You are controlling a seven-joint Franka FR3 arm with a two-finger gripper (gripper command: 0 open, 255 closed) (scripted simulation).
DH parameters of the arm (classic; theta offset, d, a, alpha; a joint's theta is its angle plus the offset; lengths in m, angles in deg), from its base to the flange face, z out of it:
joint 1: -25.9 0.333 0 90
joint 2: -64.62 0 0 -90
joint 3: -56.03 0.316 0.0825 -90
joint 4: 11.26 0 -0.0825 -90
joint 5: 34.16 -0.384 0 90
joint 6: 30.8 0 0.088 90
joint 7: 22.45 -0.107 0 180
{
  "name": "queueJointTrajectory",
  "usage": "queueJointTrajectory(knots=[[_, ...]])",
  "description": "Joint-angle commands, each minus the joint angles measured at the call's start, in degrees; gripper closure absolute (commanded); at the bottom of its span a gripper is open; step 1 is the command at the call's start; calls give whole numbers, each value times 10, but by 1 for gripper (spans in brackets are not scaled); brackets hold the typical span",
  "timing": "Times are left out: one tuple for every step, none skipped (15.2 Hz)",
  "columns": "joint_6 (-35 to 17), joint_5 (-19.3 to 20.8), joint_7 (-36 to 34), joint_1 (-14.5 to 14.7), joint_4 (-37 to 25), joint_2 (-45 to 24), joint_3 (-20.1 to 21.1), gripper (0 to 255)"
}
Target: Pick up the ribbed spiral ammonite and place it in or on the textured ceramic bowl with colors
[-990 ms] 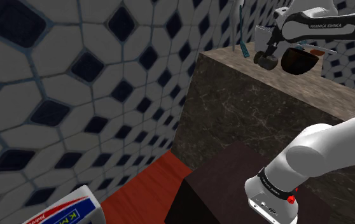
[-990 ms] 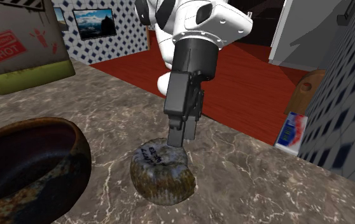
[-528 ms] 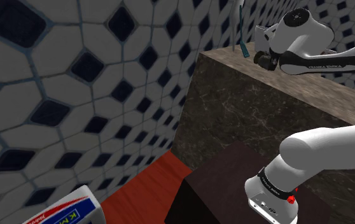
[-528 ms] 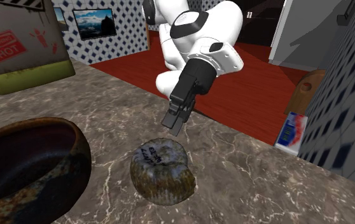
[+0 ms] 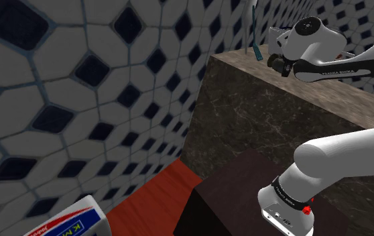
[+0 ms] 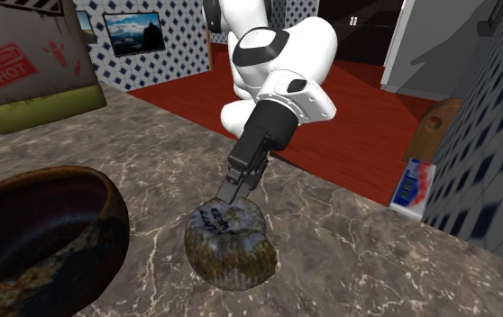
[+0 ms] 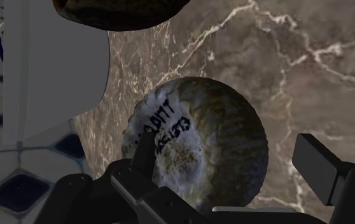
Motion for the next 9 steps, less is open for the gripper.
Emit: queueJointTrajectory(knots=[[-1, 1, -1, 0, 0, -1, -1, 0], [-1, 1, -1, 0, 0, -1, -1, 0], [-1, 1, -1, 0, 0, -1, -1, 0], [-1, 1, -1, 0, 0, -1, -1, 0], [-1, 1, -1, 0, 0, -1, -1, 0], [-1, 1, -1, 0, 0, -1, -1, 255], [-1, 1, -1, 0, 0, -1, -1, 255], [-1, 1, -1, 0, 0, -1, -1, 255], [-1, 1, -1, 0, 0, -1, -1, 255]])
